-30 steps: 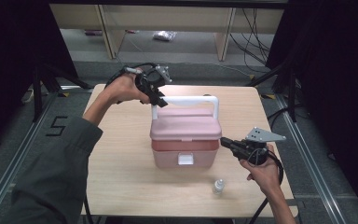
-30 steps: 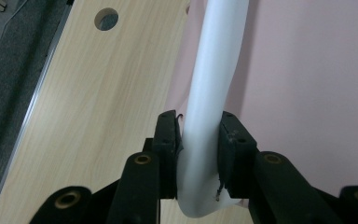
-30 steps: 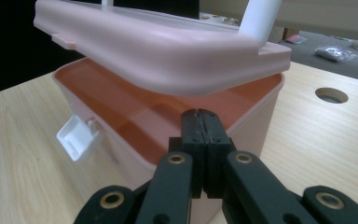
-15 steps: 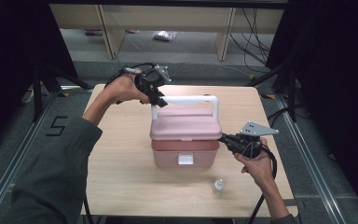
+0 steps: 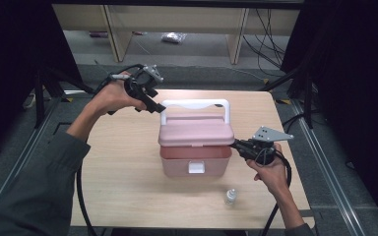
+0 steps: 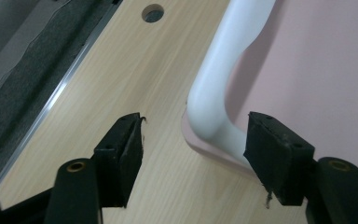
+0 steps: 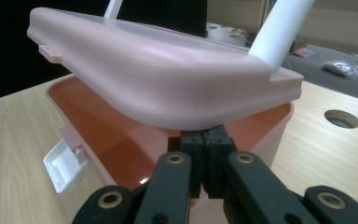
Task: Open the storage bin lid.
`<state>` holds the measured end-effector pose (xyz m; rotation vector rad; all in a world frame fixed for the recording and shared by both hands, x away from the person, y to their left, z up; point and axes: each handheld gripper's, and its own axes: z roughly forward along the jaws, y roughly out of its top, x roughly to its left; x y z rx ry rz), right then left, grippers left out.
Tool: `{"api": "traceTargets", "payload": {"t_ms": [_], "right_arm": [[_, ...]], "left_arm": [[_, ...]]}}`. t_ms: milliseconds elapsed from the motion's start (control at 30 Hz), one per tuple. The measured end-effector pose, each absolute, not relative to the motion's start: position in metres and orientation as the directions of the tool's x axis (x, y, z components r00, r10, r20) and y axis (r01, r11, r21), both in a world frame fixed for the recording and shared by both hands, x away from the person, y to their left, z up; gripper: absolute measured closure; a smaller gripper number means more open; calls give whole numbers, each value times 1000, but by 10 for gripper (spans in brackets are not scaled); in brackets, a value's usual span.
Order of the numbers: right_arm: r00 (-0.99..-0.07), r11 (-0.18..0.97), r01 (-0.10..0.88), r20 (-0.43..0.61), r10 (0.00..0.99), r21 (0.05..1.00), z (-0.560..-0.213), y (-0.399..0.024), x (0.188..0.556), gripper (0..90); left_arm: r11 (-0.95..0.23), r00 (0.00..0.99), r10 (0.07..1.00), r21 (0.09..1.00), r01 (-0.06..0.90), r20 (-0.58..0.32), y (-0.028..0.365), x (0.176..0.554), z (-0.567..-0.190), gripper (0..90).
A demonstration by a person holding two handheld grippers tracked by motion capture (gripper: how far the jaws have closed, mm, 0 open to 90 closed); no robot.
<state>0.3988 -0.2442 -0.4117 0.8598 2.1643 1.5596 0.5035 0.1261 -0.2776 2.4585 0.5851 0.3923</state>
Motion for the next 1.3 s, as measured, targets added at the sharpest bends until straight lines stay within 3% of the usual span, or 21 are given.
{"api": "traceTargets", "payload": {"t_ms": [100,233,533,833,1167,1300], "right_arm": [[-757,229,275,64,650,934,-411,-245,399,897],[-761,224,260,56,646,939,-410,-245,401,897],[-762,221,242,44,646,945,-403,-244,403,895],[-753,226,240,34,658,944,-397,-243,404,892],[-763,224,222,26,646,949,-394,-235,408,892],[-759,217,257,58,649,942,-392,-234,406,892]], "left_arm": [[-727,850,507,602,332,144,135,500,-278,333],[-653,787,604,642,401,123,156,493,-282,324],[-603,740,669,634,484,71,181,477,-310,310],[-544,754,656,692,474,-1,186,442,-346,305],[-402,706,694,739,541,-139,175,434,-377,302],[-419,720,678,725,546,-150,161,433,-388,300]]}}
